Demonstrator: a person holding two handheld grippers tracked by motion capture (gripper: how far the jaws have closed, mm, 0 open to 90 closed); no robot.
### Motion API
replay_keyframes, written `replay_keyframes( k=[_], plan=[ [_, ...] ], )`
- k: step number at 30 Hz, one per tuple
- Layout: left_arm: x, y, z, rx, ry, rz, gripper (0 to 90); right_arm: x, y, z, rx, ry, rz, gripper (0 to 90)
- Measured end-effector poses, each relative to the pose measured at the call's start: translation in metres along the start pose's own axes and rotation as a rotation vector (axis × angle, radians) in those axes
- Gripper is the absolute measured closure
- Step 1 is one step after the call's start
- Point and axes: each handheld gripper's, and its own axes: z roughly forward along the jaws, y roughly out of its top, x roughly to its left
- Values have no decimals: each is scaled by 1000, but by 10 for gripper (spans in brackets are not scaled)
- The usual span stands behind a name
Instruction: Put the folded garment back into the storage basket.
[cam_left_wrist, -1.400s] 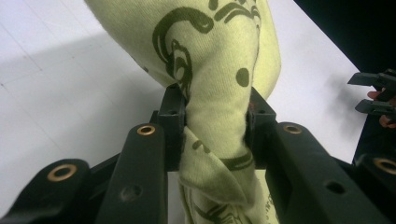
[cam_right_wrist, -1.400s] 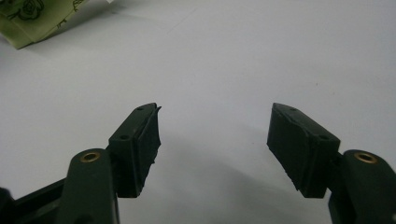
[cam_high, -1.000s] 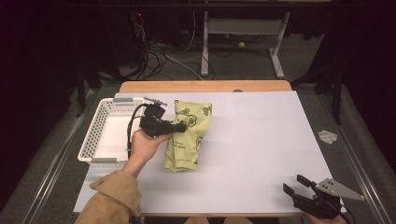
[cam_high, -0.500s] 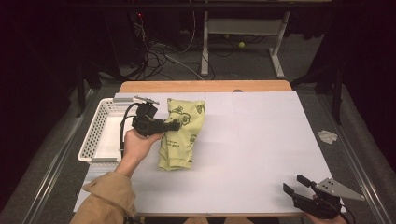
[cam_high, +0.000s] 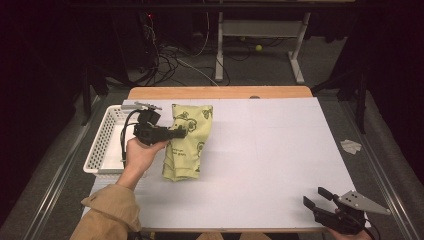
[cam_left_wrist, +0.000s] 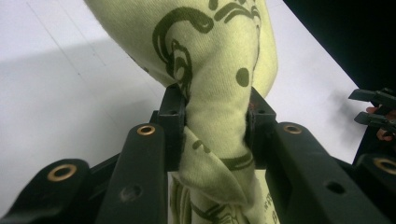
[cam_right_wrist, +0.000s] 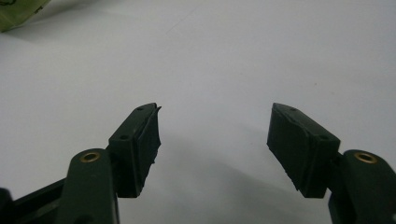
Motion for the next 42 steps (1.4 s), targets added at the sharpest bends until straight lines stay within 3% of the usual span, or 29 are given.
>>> replay_keyframes(
  k=[11, 42],
  plan=[
    [-1, 0, -11, -15, 21, 7, 644, 1, 2, 3, -2, 10, -9, 350],
    [14, -6, -48, -76, 70, -36, 644, 0, 5, 8, -4, 24, -18, 350]
  ],
)
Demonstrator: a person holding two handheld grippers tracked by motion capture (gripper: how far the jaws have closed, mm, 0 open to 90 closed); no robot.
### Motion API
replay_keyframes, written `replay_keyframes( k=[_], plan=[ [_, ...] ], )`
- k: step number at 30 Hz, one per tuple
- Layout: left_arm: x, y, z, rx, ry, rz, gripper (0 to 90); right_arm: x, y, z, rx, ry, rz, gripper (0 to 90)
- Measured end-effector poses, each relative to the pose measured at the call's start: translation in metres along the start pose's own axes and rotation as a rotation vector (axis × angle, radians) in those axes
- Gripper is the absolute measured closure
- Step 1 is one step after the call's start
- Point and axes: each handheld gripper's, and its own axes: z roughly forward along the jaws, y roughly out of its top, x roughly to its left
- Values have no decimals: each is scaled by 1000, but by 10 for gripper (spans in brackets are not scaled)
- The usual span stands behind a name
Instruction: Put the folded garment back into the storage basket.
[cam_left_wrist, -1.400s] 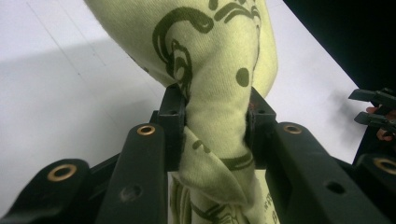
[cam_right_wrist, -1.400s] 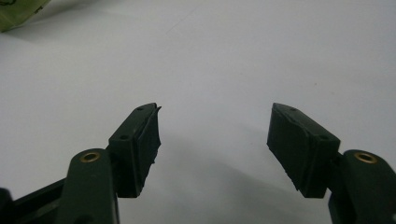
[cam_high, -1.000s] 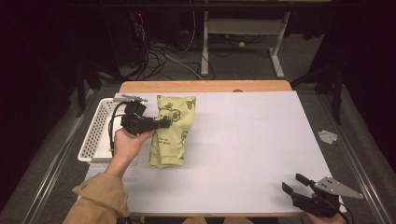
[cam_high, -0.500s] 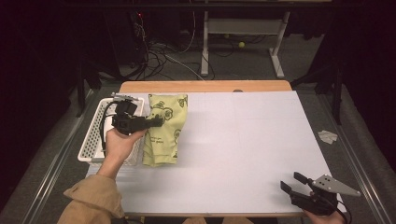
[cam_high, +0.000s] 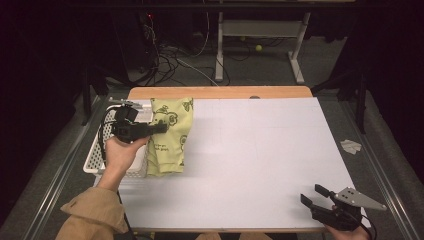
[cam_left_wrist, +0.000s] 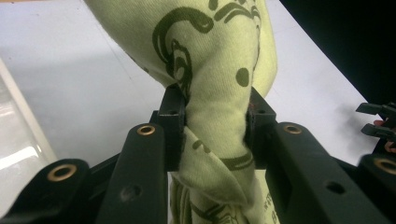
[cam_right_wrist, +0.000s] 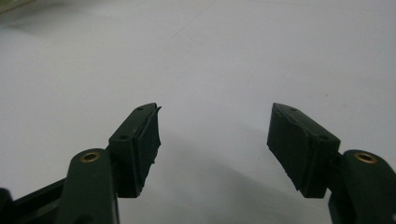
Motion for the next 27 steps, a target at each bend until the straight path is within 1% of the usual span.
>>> replay_keyframes(
  k=[5, 11, 18, 21, 27],
  plan=[
    [0, 1, -5, -1, 9, 4, 644, 0, 1, 1, 2, 2, -1, 350],
    [1, 4, -14, -13, 18, 4, 644, -1, 1, 2, 0, 5, 3, 350],
    [9, 4, -22, -27, 20, -18, 644, -1, 1, 2, 0, 7, 1, 350],
    [12, 3, -28, -40, 18, -30, 644, -1, 2, 2, -1, 6, 2, 350],
    [16, 4, -41, -69, 20, -36, 644, -1, 2, 2, 0, 4, 0, 350]
  ],
)
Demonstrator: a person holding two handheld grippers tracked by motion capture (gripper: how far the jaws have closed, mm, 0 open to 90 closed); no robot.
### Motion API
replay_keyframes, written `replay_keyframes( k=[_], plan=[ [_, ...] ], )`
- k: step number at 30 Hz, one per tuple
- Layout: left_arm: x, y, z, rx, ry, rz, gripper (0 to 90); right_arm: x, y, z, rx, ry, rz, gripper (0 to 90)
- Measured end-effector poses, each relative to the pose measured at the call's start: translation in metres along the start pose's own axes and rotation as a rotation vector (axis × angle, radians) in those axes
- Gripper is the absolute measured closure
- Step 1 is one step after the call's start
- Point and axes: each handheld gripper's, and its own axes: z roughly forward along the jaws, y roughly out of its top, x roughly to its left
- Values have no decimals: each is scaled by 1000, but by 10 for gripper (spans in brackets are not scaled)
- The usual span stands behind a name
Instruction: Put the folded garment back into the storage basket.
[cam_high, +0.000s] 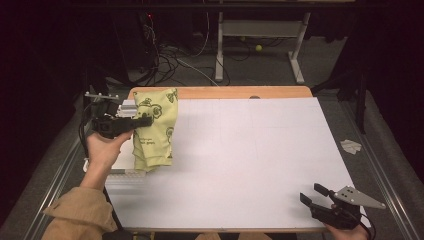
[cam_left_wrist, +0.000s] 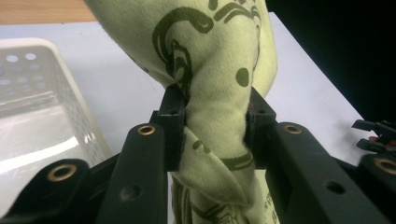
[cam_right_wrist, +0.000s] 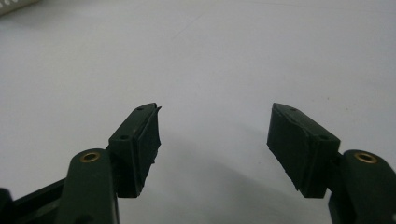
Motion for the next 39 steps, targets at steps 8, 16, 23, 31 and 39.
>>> replay_keyframes(
  k=[8, 16, 23, 31, 39],
  plan=[
    [13, -2, -8, -3, 19, -27, 644, 0, 0, 0, 0, 1, 0, 350],
    [26, -6, -13, 7, 33, -40, 644, 0, 1, 1, 2, 0, 3, 350],
    [46, -15, -16, 3, 36, -87, 643, -1, 0, 1, 2, -1, 2, 350],
    [60, -18, -15, 11, 53, -100, 642, -1, 0, 1, 4, -2, 2, 350],
    [78, -23, -10, 24, 78, -128, 641, -1, 0, 1, 6, -1, 2, 349]
  ],
)
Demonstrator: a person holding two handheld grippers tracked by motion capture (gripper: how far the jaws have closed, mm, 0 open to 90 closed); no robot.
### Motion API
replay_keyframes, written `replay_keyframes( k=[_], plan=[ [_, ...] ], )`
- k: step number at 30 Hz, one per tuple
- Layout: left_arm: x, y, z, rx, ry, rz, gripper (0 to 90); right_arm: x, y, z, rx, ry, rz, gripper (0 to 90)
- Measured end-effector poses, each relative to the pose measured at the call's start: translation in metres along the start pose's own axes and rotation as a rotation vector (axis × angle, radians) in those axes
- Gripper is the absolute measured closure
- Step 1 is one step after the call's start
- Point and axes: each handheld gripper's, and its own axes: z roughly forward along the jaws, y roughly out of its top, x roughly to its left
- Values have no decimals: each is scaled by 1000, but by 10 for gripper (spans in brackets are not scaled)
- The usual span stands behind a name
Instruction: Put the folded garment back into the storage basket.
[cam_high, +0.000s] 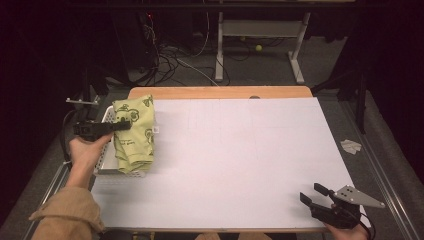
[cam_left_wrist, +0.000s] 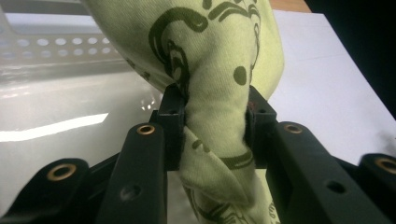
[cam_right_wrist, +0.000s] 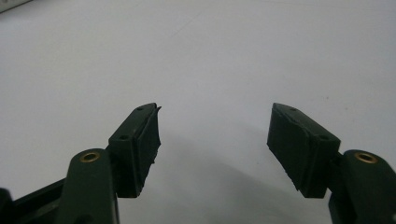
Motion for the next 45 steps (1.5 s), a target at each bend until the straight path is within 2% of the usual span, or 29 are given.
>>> replay_keyframes(
  k=[6, 19, 30, 45],
  plan=[
    [8, -1, 6, 16, 25, -10, 641, 0, 0, 0, 1, 0, 1, 349],
    [23, -5, 19, 34, 22, -41, 641, -1, 0, 0, 1, 0, 5, 349],
    [35, -7, 30, 52, 47, -75, 638, -1, 0, 0, 3, 4, 8, 348],
    [43, -7, 36, 55, 38, -104, 638, -1, 0, 1, 3, 6, 4, 348]
  ],
)
